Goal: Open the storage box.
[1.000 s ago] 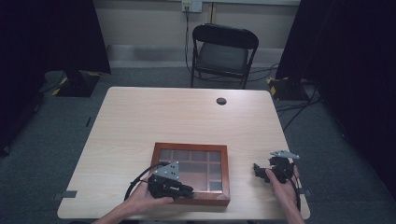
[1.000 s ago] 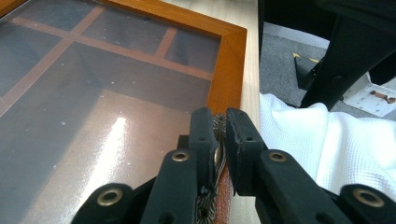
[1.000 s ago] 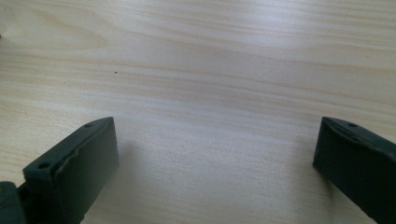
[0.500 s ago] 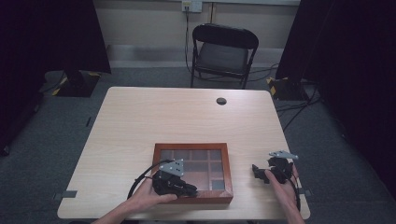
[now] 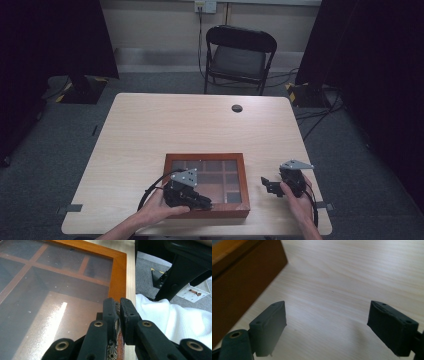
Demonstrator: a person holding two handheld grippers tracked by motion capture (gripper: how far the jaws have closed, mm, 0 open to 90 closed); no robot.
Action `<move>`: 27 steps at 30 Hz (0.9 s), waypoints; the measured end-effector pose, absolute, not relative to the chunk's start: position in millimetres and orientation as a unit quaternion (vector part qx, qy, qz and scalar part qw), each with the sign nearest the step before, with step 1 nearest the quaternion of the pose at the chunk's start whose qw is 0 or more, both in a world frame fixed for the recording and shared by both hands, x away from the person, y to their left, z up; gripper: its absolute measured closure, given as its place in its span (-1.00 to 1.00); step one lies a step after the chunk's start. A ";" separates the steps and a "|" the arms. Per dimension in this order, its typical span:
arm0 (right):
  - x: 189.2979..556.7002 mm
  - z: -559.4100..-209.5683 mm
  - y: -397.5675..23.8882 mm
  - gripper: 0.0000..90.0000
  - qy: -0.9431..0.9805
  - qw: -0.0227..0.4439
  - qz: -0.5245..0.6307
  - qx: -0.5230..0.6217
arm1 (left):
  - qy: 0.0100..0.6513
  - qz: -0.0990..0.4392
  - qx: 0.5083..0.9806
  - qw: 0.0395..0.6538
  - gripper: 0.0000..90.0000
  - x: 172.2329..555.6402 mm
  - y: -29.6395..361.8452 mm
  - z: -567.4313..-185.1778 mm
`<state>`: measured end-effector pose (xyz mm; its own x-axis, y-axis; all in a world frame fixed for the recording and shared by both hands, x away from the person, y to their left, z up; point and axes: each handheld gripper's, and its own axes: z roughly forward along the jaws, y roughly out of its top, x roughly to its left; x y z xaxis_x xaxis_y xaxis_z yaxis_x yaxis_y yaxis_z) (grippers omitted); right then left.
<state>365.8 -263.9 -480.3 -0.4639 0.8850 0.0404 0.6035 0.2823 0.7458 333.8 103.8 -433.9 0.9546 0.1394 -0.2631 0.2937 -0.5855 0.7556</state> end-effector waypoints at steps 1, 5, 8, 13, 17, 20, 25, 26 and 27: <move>363.1 -476.3 -260.7 -0.66 0.779 0.195 0.369 0.468 | 0.117 -0.083 0.887 0.439 0.85 333.4 103.9 -431.2; 359.2 -472.4 -258.4 -0.64 0.782 0.178 0.386 0.456 | 0.112 -0.079 0.888 0.439 0.85 334.1 104.6 -425.2; 355.9 -470.2 -255.6 -0.62 0.787 0.169 0.393 0.444 | 0.110 -0.080 0.888 0.439 0.85 334.7 104.9 -424.0; 351.8 -467.8 -249.4 -0.60 0.798 0.145 0.406 0.421 | 0.107 -0.080 0.889 0.438 0.85 335.6 105.2 -420.0; 349.8 -468.2 -239.5 -0.58 0.814 0.115 0.408 0.397 | 0.103 -0.072 0.890 0.438 0.85 335.0 104.7 -414.2; 348.5 -466.5 -234.0 -0.58 0.819 0.106 0.417 0.379 | 0.105 -0.074 0.891 0.435 0.85 336.0 105.1 -411.8; 345.3 -463.3 -228.3 -0.53 0.822 0.108 0.422 0.368 | 0.106 -0.072 0.889 0.441 0.85 335.7 105.2 -411.3; 345.2 -463.1 -228.3 -0.53 0.822 0.107 0.422 0.367 | 0.106 -0.073 0.889 0.440 0.85 335.7 105.4 -411.0; 345.2 -463.0 -228.3 -0.51 0.823 0.109 0.423 0.364 | 0.107 -0.074 0.888 0.440 0.85 336.1 105.8 -410.5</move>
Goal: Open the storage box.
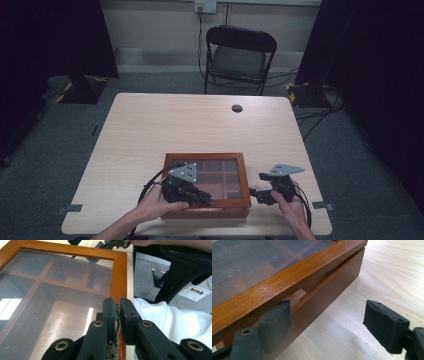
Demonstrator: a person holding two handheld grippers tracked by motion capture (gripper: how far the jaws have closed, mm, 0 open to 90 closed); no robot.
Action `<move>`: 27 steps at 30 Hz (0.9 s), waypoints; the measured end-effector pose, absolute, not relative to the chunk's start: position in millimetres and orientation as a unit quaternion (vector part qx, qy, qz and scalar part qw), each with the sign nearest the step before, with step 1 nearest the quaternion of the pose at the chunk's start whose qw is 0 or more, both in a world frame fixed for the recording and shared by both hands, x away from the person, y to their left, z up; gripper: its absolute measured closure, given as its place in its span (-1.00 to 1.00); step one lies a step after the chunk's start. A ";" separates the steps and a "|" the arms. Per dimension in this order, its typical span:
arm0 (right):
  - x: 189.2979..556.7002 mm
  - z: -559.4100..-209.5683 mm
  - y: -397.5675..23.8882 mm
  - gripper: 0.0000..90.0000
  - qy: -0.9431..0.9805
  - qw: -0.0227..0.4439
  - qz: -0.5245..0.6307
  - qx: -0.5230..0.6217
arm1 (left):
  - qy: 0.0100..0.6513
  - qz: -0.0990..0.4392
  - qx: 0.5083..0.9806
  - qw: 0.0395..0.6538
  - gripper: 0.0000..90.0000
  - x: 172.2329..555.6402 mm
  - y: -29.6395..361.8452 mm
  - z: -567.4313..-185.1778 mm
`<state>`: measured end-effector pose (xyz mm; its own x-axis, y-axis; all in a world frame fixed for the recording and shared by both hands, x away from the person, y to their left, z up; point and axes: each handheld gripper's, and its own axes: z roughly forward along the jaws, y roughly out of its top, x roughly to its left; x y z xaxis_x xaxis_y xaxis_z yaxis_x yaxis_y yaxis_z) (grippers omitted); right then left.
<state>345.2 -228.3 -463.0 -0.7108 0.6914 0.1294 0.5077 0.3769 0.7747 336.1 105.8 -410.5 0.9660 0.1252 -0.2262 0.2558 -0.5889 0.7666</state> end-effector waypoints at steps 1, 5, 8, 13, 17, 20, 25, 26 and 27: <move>344.9 -462.4 -228.2 -0.49 0.823 0.110 0.424 0.362 | 0.107 -0.075 0.888 0.441 0.85 336.4 106.0 -410.2; 343.9 -460.9 -228.4 -0.47 0.823 0.104 0.433 0.352 | 0.106 -0.073 0.889 0.439 0.85 337.4 105.9 -404.8; 343.5 -461.9 -228.0 -0.48 0.830 0.108 0.421 0.350 | 0.116 -0.090 0.864 0.481 1.00 340.9 108.8 -395.7; 343.0 -466.8 -228.6 -0.45 0.830 0.092 0.424 0.349 | 0.117 -0.068 0.863 0.487 1.00 343.7 111.2 -387.1; 345.3 -468.4 -227.1 -0.45 0.828 0.085 0.431 0.348 | 0.118 -0.077 0.868 0.476 1.00 344.4 108.6 -394.3; 345.5 -468.7 -226.6 -0.45 0.825 0.082 0.437 0.350 | 0.121 -0.084 0.872 0.467 0.84 345.0 107.9 -398.8; 344.8 -468.1 -226.2 -0.45 0.822 0.085 0.440 0.351 | 0.130 -0.085 0.883 0.442 0.51 342.6 111.3 -408.5; 344.8 -468.1 -226.2 -0.45 0.822 0.085 0.441 0.351 | 0.127 -0.087 0.884 0.442 0.51 341.9 113.9 -410.6; 344.8 -467.9 -226.2 -0.45 0.820 0.084 0.444 0.352 | 0.128 -0.089 0.884 0.441 0.38 341.4 115.1 -411.5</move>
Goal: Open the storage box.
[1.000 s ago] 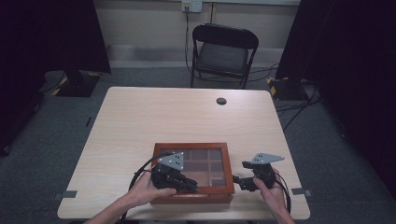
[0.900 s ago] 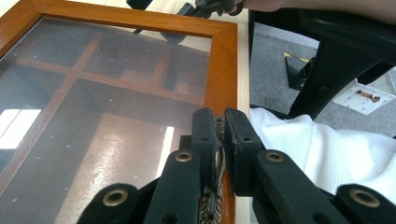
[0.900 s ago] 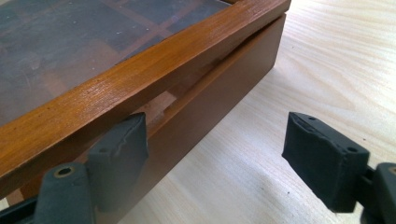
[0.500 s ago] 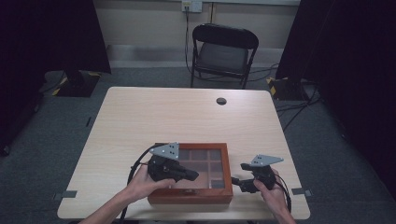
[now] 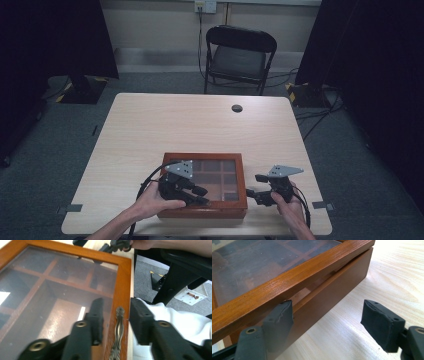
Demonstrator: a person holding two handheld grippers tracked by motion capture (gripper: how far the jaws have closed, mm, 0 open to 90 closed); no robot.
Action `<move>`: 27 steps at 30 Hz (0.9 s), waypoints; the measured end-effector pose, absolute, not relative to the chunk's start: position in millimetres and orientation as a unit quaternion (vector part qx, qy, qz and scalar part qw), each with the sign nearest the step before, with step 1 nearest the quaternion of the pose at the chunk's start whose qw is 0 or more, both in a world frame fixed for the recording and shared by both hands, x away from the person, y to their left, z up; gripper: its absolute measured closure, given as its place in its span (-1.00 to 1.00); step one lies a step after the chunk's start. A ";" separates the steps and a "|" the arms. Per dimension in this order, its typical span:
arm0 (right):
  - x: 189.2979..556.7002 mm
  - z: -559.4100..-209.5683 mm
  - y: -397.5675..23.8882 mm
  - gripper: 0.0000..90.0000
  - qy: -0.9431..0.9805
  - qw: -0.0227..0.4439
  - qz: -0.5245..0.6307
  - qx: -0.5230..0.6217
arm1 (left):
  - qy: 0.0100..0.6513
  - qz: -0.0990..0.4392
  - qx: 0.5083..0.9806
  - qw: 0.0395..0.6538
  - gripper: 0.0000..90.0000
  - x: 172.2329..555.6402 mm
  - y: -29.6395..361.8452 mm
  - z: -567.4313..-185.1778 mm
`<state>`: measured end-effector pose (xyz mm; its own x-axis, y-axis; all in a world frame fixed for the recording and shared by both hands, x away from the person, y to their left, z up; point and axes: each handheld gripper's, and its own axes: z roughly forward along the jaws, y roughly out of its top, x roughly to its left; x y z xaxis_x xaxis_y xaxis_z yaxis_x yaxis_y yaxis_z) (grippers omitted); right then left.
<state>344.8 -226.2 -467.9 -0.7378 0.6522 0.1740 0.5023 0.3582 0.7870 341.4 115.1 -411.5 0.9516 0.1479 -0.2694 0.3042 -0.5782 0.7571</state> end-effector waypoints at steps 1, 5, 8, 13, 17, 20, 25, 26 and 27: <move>344.8 -467.9 -226.2 -0.45 0.820 0.084 0.444 0.352 | 0.127 -0.087 0.885 0.439 0.38 340.8 116.1 -411.8; 345.0 -466.9 -226.0 -0.45 0.816 0.084 0.449 0.354 | 0.130 -0.081 0.889 0.433 0.31 338.4 118.3 -412.8; 344.4 -466.1 -225.8 -0.45 0.814 0.088 0.450 0.356 | 0.127 -0.074 0.890 0.431 0.37 336.5 119.2 -412.5; 344.3 -465.8 -225.9 -0.45 0.813 0.088 0.452 0.356 | 0.106 -0.061 0.896 0.427 0.69 334.7 118.8 -408.6; 344.4 -464.5 -226.7 -0.44 0.808 0.085 0.461 0.357 | 0.105 -0.064 0.892 0.434 0.82 334.5 118.2 -404.2; 344.7 -463.7 -227.2 -0.43 0.804 0.085 0.467 0.357 | 0.104 -0.064 0.894 0.430 0.82 336.3 118.2 -400.1; 344.6 -462.9 -227.2 -0.32 0.799 0.074 0.480 0.353 | 0.102 -0.068 0.895 0.428 0.83 338.7 117.7 -395.1; 344.6 -463.0 -226.3 -0.32 0.802 0.070 0.481 0.348 | 0.102 -0.069 0.894 0.430 0.83 339.3 117.4 -395.0; 344.0 -462.9 -224.1 -0.32 0.807 0.065 0.479 0.340 | 0.102 -0.070 0.895 0.428 0.83 339.7 117.5 -394.5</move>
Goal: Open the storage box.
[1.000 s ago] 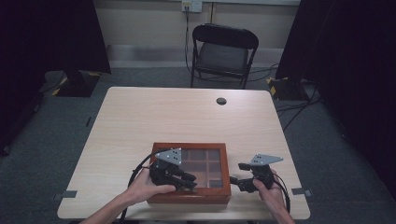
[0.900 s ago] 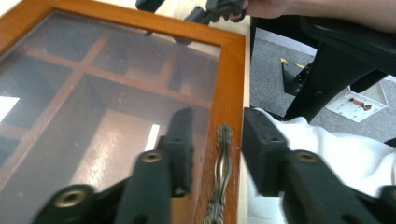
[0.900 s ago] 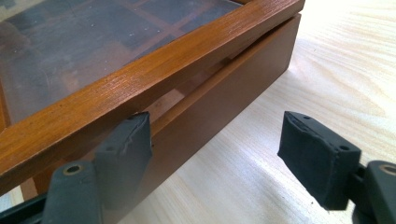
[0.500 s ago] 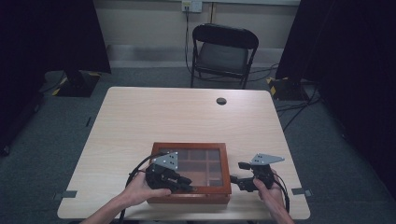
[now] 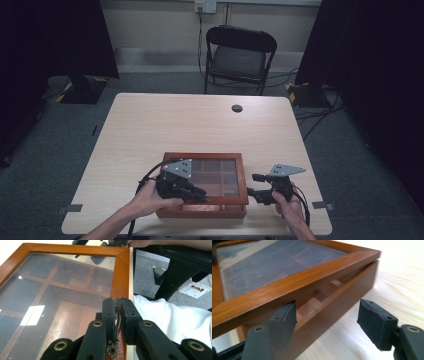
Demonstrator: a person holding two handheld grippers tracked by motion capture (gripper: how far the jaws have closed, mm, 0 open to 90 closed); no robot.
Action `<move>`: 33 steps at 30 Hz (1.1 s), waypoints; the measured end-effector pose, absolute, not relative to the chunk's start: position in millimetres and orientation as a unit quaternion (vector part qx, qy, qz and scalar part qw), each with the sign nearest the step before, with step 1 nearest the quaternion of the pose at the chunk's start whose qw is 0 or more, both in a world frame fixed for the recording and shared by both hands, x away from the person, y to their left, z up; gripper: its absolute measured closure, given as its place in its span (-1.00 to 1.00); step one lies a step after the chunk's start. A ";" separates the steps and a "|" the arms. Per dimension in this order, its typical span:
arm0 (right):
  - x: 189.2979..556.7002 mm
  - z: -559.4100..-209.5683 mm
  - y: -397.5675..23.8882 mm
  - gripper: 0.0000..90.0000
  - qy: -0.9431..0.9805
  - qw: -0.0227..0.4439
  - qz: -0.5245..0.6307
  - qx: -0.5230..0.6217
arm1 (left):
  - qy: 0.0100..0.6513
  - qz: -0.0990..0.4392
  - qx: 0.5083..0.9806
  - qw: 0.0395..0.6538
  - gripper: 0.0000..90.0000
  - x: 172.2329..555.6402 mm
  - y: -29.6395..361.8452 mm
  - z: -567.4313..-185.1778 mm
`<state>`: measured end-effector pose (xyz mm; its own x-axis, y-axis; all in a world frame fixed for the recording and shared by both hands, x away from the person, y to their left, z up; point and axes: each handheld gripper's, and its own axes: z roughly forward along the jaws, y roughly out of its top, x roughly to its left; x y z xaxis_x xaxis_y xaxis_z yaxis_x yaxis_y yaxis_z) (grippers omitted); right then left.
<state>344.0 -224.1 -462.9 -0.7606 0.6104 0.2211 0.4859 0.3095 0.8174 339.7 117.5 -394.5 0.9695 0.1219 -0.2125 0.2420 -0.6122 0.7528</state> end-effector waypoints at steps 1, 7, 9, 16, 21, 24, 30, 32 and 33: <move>343.5 -463.0 -221.7 -0.34 0.812 0.060 0.478 0.331 | 0.103 -0.070 0.897 0.425 0.83 339.7 117.7 -394.2; 341.5 -463.0 -213.9 -0.35 0.821 0.066 0.470 0.318 | 0.112 -0.075 0.890 0.436 0.71 339.7 119.2 -395.2; 341.5 -462.0 -215.4 -0.38 0.817 0.066 0.474 0.322 | 0.111 -0.072 0.879 0.459 0.55 336.3 122.0 -391.6; 341.9 -457.9 -217.4 -0.43 0.809 0.071 0.483 0.326 | 0.122 -0.056 0.874 0.467 0.00 333.8 130.9 -383.4; 346.2 -454.0 -216.3 -0.53 0.808 0.075 0.484 0.327 | 0.141 -0.033 0.864 0.481 -0.07 338.2 149.4 -374.1; 348.9 -453.0 -214.3 -0.54 0.809 0.078 0.483 0.327 | 0.147 -0.027 0.862 0.485 -0.11 338.9 154.0 -373.6; 354.1 -446.0 -211.9 -0.57 0.804 0.084 0.490 0.327 | 0.150 -0.024 0.858 0.491 -0.13 340.5 160.8 -370.8; 355.2 -442.9 -212.0 -0.58 0.802 0.090 0.491 0.328 | 0.152 -0.017 0.854 0.497 -0.13 340.9 162.7 -369.2; 356.1 -441.5 -211.5 -0.59 0.801 0.091 0.491 0.331 | 0.154 -0.017 0.849 0.505 -0.13 341.5 165.0 -367.4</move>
